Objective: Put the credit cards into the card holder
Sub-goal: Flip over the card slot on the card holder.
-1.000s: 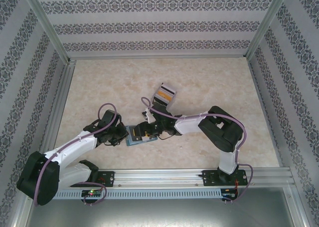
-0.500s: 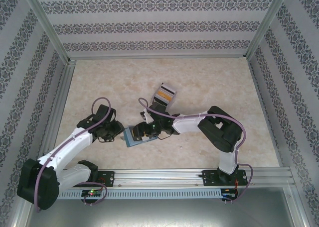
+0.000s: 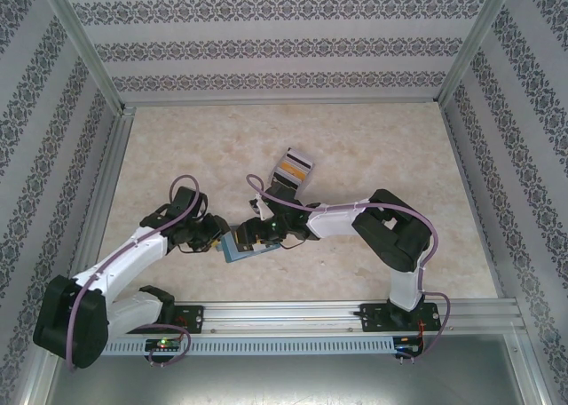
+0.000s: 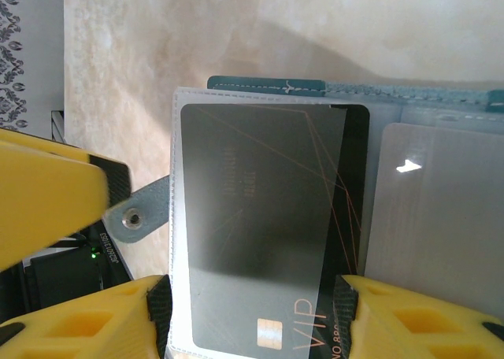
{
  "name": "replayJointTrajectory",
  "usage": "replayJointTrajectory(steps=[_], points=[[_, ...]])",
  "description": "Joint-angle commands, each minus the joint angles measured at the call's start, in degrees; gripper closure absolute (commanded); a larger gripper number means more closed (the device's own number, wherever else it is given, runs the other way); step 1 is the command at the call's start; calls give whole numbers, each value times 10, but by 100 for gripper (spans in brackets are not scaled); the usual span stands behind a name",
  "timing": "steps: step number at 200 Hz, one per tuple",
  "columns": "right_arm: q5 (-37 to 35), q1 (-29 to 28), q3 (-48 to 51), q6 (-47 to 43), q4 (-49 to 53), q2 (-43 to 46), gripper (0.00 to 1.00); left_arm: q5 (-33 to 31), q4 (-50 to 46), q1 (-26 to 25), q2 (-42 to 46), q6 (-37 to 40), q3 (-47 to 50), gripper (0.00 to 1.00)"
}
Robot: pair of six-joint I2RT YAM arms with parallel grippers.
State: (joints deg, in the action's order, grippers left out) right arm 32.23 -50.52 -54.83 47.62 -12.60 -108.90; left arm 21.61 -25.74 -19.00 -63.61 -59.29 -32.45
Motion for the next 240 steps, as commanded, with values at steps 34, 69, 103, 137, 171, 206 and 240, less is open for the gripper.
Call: replayJointTrajectory(steps=[34, 69, 103, 137, 171, 206, 240], points=[[-52, -7, 24, -14, 33, -51, 41, 33, 87, 5, -41, -19, 5, 61], [-49, -7, 23, -10, 28, -53, 40, 35, 102, 6, -66, -15, 3, 61], [-45, -7, 26, -6, 18, -54, 41, 44, 127, 4, -90, -19, 2, 65], [-38, -7, 28, -2, 7, -54, 40, 48, 141, -1, -110, -16, -6, 75], [-28, -5, 30, 2, -2, -54, 40, 33, 119, -1, -109, 1, -14, 98], [-12, 3, 42, 9, -15, -25, 40, -11, 43, -1, -90, 39, -40, 100], [-22, 37, 73, -5, 14, 50, 39, -23, 1, -1, -94, 67, -62, 100]])
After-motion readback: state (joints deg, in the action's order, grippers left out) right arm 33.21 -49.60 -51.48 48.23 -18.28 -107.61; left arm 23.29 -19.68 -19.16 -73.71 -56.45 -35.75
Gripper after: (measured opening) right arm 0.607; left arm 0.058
